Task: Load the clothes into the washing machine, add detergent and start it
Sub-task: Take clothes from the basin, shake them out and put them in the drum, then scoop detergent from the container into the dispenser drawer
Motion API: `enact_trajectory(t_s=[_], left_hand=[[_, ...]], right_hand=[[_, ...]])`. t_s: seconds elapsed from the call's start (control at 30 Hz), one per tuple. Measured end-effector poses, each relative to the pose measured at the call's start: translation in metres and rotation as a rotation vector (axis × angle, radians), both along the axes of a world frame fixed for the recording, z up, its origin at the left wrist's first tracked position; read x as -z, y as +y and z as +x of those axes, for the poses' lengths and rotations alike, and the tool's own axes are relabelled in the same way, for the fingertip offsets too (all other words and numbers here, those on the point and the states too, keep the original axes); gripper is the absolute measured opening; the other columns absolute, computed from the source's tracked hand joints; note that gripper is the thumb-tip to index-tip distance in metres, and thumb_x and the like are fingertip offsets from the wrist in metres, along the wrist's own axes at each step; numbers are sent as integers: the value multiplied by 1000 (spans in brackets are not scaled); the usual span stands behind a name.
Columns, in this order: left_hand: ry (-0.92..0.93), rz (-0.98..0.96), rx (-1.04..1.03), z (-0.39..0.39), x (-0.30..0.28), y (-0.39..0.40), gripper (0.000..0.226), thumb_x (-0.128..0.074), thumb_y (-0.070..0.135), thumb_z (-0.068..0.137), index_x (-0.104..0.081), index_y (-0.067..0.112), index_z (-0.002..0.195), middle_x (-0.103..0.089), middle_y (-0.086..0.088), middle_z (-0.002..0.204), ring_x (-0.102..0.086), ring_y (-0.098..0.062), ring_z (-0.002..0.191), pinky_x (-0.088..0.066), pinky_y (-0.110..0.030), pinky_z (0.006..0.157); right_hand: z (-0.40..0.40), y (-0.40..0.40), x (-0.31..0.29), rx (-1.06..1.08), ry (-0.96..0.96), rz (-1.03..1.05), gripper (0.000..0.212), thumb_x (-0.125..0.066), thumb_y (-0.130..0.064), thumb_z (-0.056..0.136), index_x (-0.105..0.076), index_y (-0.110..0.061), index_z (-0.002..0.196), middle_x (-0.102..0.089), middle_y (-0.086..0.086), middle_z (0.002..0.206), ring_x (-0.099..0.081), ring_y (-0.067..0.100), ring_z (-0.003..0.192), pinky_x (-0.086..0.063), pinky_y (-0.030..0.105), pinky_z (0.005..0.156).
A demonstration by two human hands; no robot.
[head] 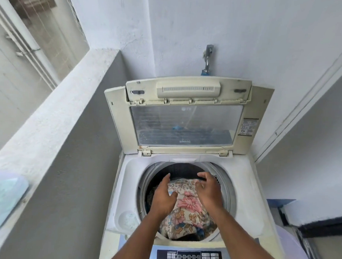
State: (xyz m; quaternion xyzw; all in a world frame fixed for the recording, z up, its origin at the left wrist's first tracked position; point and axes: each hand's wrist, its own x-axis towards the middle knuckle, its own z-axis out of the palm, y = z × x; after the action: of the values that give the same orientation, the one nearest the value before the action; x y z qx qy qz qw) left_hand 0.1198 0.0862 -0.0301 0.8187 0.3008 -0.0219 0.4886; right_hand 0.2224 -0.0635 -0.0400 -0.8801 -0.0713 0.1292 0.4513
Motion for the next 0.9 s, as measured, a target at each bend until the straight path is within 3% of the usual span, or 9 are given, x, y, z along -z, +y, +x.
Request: enact_trajectory(t_s=[0.13,0.33,0.43,0.57,0.67,0.77,0.9], left_hand=[[-125,42,-24,12,-38,1,69,-66,14,99,-34,16,160,-50,-8,156,-49,-25,143,-43,-37,117],[-273,52,-42,30,-88,-1,70,-67,15,98,-35,19,160,-46,-5,160,-51,-28,141,-46,-47,115],[-301,-51,-114,39,-104,-7,67,-68,17,99,-37,24,158,-50,-3,155,-55,-28,136,-50,-48,110],[-303,-190,-222,48,-103,-13,63,-68,19,100,-41,25,156,-54,-7,148,-58,-26,128,-53,-43,103],[-306,-328,-345,53,-95,-14,56,-67,18,100,-45,22,152,-58,-5,140,-61,-18,111,-51,-36,91],[-287,-551,-507,62,-80,-13,51,-67,15,100,-48,21,147,-61,-8,135,-63,-21,111,-54,-43,96],[-303,-780,-658,76,-56,-9,44,-65,7,100,-50,16,141,-65,-11,119,-65,-27,113,-56,-47,97]], right_hand=[[10,3,-44,-4,-113,24,25,-68,-18,97,-63,-26,120,-68,-3,120,-68,16,104,-60,39,83],[20,2,-101,19,-223,65,30,-70,-15,95,-63,-23,123,-65,-4,125,-67,17,104,-57,33,85],[23,3,-115,82,-195,107,29,-71,-12,94,-63,-22,120,-67,0,126,-69,19,101,-58,35,84],[23,4,-109,136,-111,162,30,-72,-8,93,-64,-18,121,-67,0,124,-67,16,95,-52,27,79],[24,10,-97,208,-20,219,32,-75,-8,92,-64,-17,120,-68,1,119,-65,13,89,-55,29,77],[26,21,-75,283,114,321,34,-78,-7,89,-64,-18,118,-71,4,117,-69,15,93,-64,43,85],[29,35,-51,385,274,538,36,-79,-2,87,-63,-12,118,-71,9,108,-71,21,96,-63,33,77]])
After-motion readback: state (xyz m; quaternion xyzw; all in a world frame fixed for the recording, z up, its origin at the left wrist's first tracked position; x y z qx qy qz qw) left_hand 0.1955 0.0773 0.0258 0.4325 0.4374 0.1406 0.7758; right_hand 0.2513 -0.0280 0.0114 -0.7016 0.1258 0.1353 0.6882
